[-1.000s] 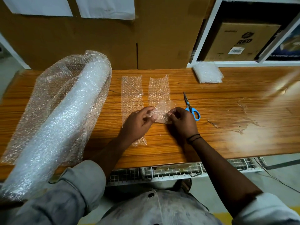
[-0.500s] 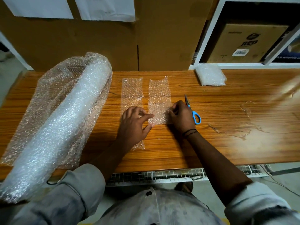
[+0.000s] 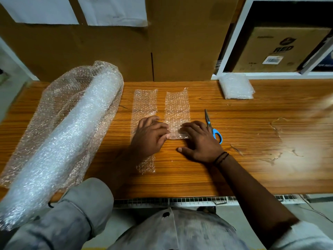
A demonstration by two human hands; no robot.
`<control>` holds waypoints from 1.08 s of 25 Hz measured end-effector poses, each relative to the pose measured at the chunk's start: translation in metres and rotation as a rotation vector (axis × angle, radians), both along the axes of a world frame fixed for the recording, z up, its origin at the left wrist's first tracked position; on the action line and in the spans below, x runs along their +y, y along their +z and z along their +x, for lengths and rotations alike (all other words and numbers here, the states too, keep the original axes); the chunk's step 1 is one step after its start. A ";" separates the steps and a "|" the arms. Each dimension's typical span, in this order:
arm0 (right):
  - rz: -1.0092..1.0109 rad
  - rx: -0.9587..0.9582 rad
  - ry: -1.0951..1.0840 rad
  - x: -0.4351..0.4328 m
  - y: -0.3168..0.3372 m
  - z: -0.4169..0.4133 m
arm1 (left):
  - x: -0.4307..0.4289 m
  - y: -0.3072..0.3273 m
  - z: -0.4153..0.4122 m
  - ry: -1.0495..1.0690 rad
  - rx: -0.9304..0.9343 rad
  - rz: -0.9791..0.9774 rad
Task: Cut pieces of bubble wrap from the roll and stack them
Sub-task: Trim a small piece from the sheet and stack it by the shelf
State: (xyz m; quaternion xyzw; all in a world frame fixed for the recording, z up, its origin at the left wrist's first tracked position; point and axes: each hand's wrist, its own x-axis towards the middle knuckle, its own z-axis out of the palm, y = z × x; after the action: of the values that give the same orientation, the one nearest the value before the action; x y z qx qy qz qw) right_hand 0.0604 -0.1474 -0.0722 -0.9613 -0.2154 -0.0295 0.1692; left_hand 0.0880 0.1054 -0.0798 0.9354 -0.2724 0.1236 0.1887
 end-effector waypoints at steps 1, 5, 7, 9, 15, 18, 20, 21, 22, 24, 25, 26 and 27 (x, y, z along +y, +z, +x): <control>-0.013 0.014 0.009 -0.004 -0.001 0.004 | -0.003 0.002 0.002 0.001 0.018 -0.049; 0.217 0.048 -0.061 -0.014 0.003 0.032 | -0.017 0.018 0.008 0.045 0.145 -0.205; 0.359 0.122 -0.110 -0.015 0.009 0.046 | -0.023 0.024 0.012 0.102 0.205 -0.200; 0.436 0.158 -0.150 -0.014 0.014 0.059 | -0.030 0.022 0.018 0.191 0.277 -0.229; 0.522 0.158 -0.242 -0.026 0.014 0.096 | -0.049 0.011 0.042 0.323 0.362 -0.391; 0.545 0.225 -0.234 -0.037 0.008 0.108 | -0.062 0.007 0.048 0.351 0.308 -0.402; 0.536 0.224 -0.230 -0.038 0.011 0.117 | -0.067 0.005 0.052 0.375 0.265 -0.387; 0.525 0.230 -0.231 -0.039 0.011 0.123 | -0.069 0.003 0.054 0.390 0.256 -0.384; 0.508 0.236 -0.251 -0.039 0.010 0.127 | -0.070 0.000 0.053 0.407 0.253 -0.383; 0.474 0.252 -0.335 -0.035 0.010 0.134 | -0.070 -0.002 0.056 0.401 0.221 -0.344; 0.439 0.249 -0.378 -0.033 0.010 0.134 | -0.068 -0.002 0.058 0.377 0.210 -0.325; 0.399 0.208 -0.403 -0.030 0.009 0.130 | -0.065 -0.003 0.059 0.348 0.201 -0.312; 0.365 0.115 -0.391 -0.027 0.009 0.123 | -0.063 -0.004 0.060 0.331 0.195 -0.301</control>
State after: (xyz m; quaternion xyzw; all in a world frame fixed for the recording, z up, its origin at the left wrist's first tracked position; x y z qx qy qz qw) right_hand 0.1835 -0.1747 -0.0634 -0.9384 -0.0070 -0.0454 0.3425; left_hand 0.1478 0.0428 -0.0841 0.9362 -0.0744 0.1010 0.3284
